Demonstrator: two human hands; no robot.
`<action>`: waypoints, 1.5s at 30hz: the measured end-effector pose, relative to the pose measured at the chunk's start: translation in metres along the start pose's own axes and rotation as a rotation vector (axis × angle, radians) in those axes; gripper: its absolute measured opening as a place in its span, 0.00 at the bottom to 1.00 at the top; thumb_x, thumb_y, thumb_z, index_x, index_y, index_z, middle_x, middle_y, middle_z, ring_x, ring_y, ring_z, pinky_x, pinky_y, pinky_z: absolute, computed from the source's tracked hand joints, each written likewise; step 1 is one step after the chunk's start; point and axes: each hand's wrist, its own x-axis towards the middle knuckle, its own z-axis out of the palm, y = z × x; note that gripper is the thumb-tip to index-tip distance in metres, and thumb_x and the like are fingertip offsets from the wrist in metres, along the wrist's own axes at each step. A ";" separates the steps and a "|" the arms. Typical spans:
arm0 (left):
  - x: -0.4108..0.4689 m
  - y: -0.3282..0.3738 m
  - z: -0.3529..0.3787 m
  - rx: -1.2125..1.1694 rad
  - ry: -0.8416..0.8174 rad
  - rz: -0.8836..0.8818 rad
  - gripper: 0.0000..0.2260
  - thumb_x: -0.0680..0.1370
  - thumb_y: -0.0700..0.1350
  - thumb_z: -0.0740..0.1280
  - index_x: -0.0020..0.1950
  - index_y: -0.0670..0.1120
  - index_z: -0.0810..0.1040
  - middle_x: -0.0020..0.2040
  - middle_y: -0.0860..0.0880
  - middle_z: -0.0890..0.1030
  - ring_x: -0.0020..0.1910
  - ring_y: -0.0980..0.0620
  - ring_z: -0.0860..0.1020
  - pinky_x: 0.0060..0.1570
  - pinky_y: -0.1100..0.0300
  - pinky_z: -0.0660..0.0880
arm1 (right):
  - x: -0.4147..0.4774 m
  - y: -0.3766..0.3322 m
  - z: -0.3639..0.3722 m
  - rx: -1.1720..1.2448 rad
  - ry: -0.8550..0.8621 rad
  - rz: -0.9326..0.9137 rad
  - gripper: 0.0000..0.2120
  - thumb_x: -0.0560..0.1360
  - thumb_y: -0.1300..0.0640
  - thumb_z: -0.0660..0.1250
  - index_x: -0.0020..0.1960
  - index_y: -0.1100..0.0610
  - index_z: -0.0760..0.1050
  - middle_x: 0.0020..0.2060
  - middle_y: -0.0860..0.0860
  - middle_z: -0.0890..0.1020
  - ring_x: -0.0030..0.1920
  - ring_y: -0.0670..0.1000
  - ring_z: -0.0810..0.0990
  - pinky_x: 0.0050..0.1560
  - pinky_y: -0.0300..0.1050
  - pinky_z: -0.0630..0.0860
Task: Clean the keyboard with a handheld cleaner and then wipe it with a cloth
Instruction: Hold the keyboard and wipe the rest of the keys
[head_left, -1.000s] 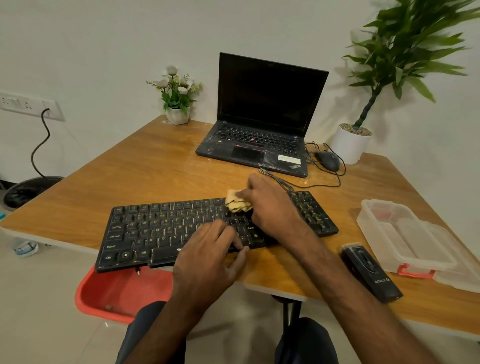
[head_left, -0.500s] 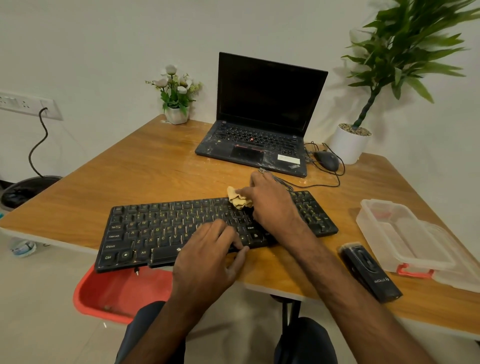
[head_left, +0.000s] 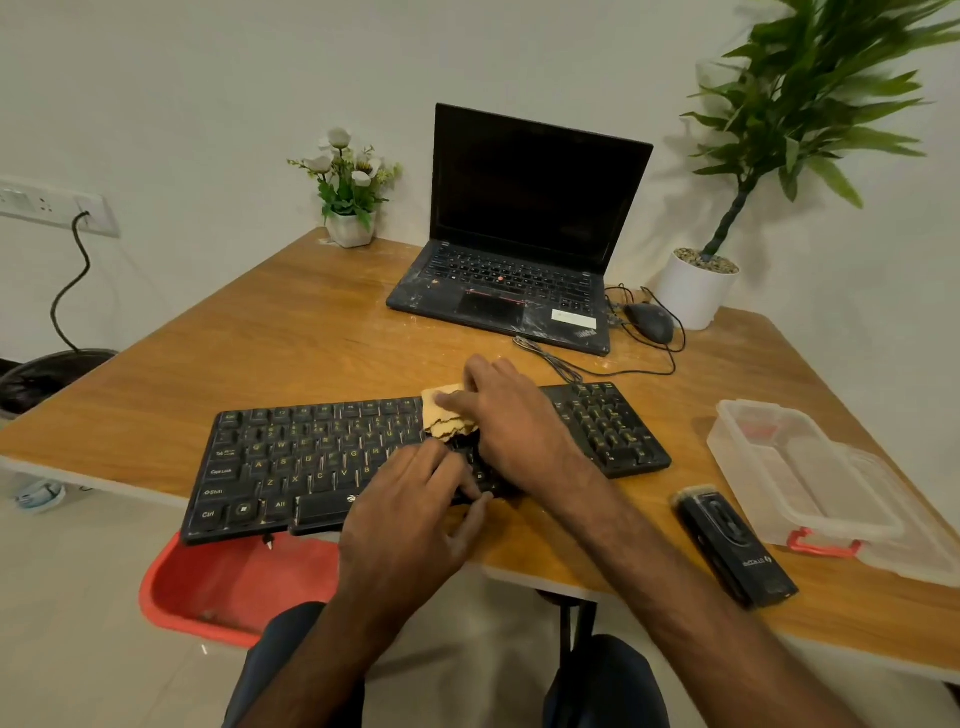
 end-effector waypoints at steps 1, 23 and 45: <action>0.000 0.000 0.000 -0.003 -0.004 0.004 0.07 0.77 0.53 0.69 0.44 0.51 0.76 0.44 0.55 0.74 0.44 0.56 0.72 0.43 0.66 0.67 | 0.001 0.007 0.000 -0.029 0.002 0.029 0.22 0.80 0.57 0.64 0.73 0.46 0.69 0.56 0.50 0.70 0.51 0.47 0.60 0.50 0.42 0.62; 0.001 0.002 -0.002 0.003 -0.038 -0.013 0.08 0.75 0.52 0.72 0.44 0.51 0.75 0.44 0.54 0.74 0.44 0.55 0.71 0.45 0.67 0.63 | 0.027 0.011 -0.004 -0.181 0.007 -0.124 0.20 0.80 0.55 0.64 0.71 0.45 0.71 0.61 0.52 0.70 0.59 0.52 0.68 0.50 0.43 0.64; 0.000 -0.001 -0.001 -0.041 -0.035 -0.005 0.08 0.77 0.53 0.70 0.45 0.51 0.75 0.45 0.54 0.74 0.45 0.55 0.73 0.43 0.63 0.70 | 0.029 0.020 0.000 -0.099 -0.057 -0.057 0.23 0.80 0.58 0.62 0.73 0.42 0.68 0.54 0.49 0.69 0.52 0.48 0.64 0.47 0.41 0.61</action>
